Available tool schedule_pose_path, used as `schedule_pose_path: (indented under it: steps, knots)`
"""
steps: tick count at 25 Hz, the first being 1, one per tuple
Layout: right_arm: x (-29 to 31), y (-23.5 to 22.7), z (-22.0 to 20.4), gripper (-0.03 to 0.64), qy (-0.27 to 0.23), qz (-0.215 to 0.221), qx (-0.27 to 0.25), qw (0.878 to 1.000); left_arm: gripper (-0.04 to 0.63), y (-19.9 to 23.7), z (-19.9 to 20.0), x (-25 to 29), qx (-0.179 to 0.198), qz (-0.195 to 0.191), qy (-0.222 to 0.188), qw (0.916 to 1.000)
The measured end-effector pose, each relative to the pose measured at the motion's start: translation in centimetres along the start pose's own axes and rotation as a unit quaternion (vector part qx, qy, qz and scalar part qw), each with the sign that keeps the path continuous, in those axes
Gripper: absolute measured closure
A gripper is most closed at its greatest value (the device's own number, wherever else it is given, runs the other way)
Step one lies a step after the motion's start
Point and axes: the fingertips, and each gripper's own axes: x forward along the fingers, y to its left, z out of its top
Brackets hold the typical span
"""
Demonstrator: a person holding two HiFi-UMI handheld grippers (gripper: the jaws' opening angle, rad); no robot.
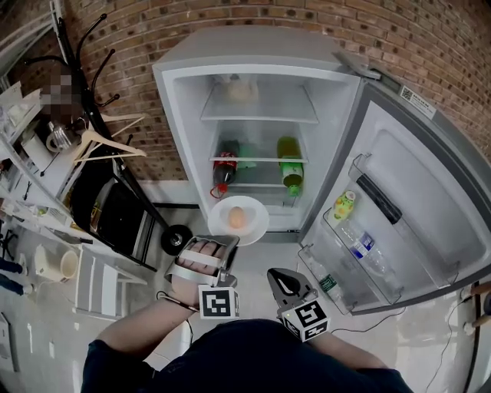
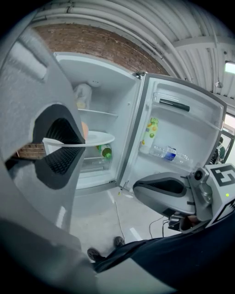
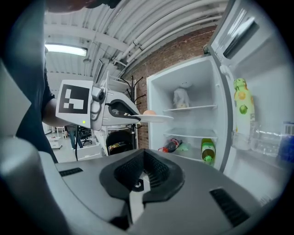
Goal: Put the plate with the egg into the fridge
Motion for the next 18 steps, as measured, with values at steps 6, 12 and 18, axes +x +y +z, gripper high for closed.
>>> schedule_pose_path:
  steps: [6, 12, 18]
  knots:
    - [-0.1, -1.4, -0.3, 0.607, 0.000, 0.011, -0.003, 1.000, 0.581, 0.5, -0.1, 1.7, 0.001, 0.009, 0.022, 0.9997]
    - [-0.5, -2.8, -0.9, 0.607, 0.000, 0.030, -0.004, 1.000, 0.580, 0.7, 0.3, 4.1, -0.005, 0.017, 0.045, 0.9988]
    - [0.3, -4.3, -2.0, 0.607, 0.007, 0.030, 0.008, 0.999, 0.581, 0.6, 0.9, 6.9, -0.004, 0.009, 0.041, 0.9991]
